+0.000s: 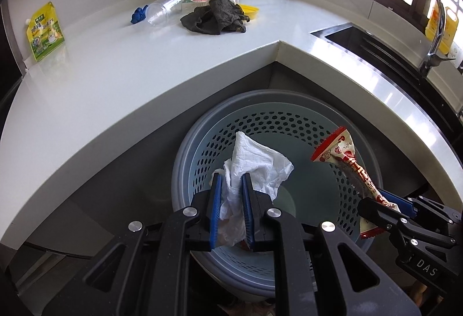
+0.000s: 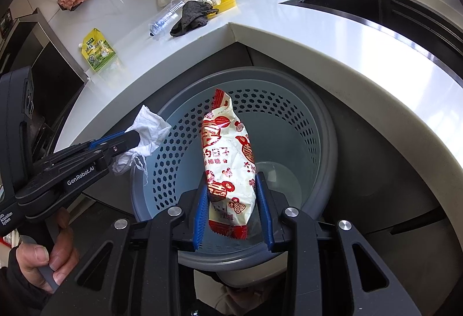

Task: Collect trash
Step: 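Carry the tissue and snack wrapper over the trash basket with both tools, then open both tools to drop the tissue and wrapper into the basket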

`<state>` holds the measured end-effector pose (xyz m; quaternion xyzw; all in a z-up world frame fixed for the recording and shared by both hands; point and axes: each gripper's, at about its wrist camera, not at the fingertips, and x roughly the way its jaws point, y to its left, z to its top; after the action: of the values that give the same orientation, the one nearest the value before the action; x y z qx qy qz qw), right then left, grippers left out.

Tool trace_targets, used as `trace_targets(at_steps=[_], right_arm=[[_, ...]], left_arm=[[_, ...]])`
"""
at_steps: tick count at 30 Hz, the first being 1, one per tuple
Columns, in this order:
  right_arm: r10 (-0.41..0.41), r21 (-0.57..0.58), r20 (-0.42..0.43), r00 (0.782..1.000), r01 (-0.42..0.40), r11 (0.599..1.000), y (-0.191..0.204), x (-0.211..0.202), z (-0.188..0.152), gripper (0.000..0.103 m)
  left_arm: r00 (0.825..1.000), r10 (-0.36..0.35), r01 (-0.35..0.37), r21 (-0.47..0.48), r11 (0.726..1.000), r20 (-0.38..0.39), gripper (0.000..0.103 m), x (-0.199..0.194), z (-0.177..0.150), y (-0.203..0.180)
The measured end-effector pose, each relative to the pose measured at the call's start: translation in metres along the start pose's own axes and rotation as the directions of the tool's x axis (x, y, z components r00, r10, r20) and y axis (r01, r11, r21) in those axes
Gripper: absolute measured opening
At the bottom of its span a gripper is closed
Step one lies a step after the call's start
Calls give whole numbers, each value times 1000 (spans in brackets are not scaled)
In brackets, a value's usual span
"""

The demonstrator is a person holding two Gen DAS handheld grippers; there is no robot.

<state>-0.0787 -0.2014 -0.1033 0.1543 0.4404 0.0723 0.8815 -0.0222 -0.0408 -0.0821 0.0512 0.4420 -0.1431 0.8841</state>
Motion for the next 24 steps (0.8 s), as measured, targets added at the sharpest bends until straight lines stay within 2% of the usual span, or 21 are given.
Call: trace_targets(at_steps=[12,15,19,21,24], right_arm=[[-13,5,-3,1000,13,1000,-4,4,-1,32],[-15,10,1,1000,15,1000,-6,3,-1,34],[-17,24,18,1000,17,1000,-9,0,-1,47],[-17,29,25,1000,16,999,-10,-2,-1,50],[-18,32,29,999,17,999,-11,-3,-1,52]], left_arm=[[1000,1,-2,-14,1000,-26,19,6,-3,5],[1000,10,-11,-22,1000,-23,27,5,-4,7],[1000,11,-12,-30,999,-18,40,3,-4,10],[1000,16,-16,-33,999,-12,50,1,-5,11],[1000,17,-17,-39,999,-9,52,0,-5,13]])
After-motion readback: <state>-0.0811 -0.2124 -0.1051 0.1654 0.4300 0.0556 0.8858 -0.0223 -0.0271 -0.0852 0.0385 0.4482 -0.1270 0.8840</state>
